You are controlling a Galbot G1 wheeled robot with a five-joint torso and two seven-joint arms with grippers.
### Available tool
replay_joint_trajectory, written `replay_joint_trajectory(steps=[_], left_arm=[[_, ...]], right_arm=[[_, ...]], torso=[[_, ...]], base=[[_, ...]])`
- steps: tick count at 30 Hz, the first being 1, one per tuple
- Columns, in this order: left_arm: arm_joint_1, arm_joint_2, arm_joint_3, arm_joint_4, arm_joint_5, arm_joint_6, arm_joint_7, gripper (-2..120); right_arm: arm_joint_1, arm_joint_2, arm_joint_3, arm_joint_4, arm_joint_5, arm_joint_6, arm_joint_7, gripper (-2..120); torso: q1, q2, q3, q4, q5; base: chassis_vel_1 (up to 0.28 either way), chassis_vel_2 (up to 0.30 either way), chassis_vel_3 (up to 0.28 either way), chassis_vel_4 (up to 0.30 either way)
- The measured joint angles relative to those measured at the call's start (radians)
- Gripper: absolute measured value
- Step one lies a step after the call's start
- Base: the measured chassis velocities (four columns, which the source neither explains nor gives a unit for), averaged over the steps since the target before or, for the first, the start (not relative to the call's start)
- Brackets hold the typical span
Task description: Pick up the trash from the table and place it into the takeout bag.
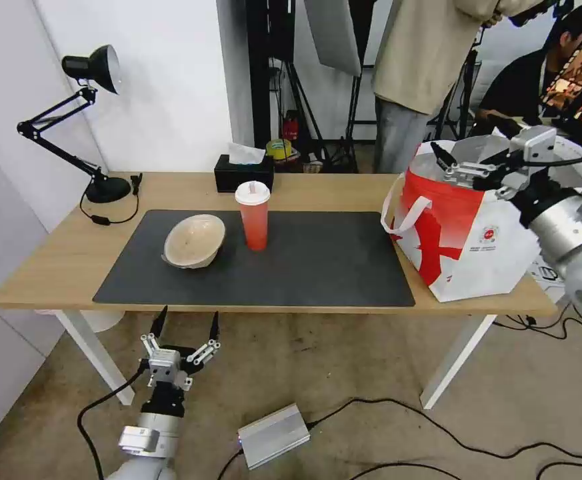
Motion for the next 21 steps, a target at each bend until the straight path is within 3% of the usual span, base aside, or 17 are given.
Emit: replay_joint_trajectory(steps=[6,13,21], left_arm=[[-0.019,0.047,-0.003,-0.018,-0.027,0.016,-0.005,100],[-0.035,0.055,0.004,-0.029,-0.027,0.025,-0.008,100],[-0.046,-0.006,0.01,-0.089,0.029,0.07,-0.013,100]], right_arm=[[-0.097,0.073,-0.019,0.016,-0.063,0.091,-0.003,100],[-0.204,0.131,-0.001,0.012,-0.133,0.158,-0.03,100],[-0.301,0.22,0.041,0.021,-0.228,0.209,-0.085,100]], torso=[[0.0,0.0,0.0,0.0,0.0],[0.0,0.0,0.0,-0.0001,0.0001],[0.0,0.0,0.0,-0.0001,0.0002]], base=[[0.0,0.0,0.0,0.0],[0.0,0.0,0.0,0.0],[0.0,0.0,0.0,0.0]])
